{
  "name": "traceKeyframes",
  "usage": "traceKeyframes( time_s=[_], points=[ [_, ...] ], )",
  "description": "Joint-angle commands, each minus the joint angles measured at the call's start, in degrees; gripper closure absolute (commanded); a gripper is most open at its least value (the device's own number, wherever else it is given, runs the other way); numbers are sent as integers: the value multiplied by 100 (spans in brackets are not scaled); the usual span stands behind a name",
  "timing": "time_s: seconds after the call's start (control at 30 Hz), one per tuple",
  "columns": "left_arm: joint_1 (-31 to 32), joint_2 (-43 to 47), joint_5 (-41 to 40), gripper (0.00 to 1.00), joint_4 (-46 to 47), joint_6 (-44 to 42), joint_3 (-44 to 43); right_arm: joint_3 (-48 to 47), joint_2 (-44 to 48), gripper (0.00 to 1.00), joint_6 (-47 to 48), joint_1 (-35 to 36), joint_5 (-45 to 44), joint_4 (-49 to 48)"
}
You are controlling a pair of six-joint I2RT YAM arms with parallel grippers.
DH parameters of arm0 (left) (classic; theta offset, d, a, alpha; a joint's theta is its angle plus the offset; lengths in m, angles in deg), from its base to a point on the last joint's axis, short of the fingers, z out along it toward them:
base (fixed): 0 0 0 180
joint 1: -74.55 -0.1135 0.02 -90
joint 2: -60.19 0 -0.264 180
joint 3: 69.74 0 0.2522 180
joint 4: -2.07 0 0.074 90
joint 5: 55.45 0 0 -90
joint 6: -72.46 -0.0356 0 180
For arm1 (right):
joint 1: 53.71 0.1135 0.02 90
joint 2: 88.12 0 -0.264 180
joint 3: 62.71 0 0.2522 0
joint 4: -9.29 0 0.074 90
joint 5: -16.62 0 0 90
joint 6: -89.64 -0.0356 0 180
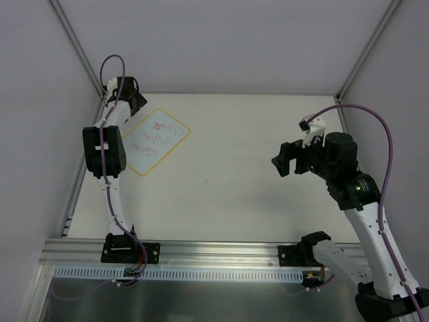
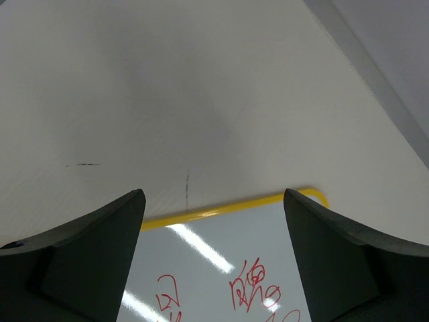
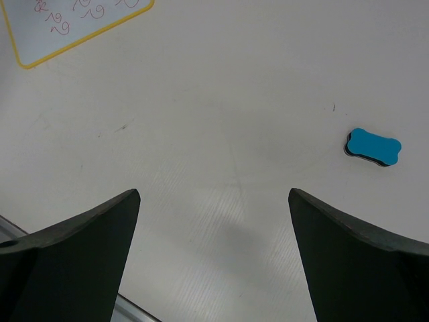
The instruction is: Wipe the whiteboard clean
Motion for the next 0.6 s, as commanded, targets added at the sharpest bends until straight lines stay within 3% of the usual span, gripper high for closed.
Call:
traceKeyframes(
  time_s=[0.0,0.33,0.57],
  points=[
    [-89,-139,-55,15,52,202,-264,-42,-79,1,-10,35,196,-180],
    [-159,-394,639,24,35,246,-238,-25,-123,1,-72,35,258,-180],
    [-159,-456,1176,25,-18,475,-44,-77,-132,1,-81,35,302,-180]
  ],
)
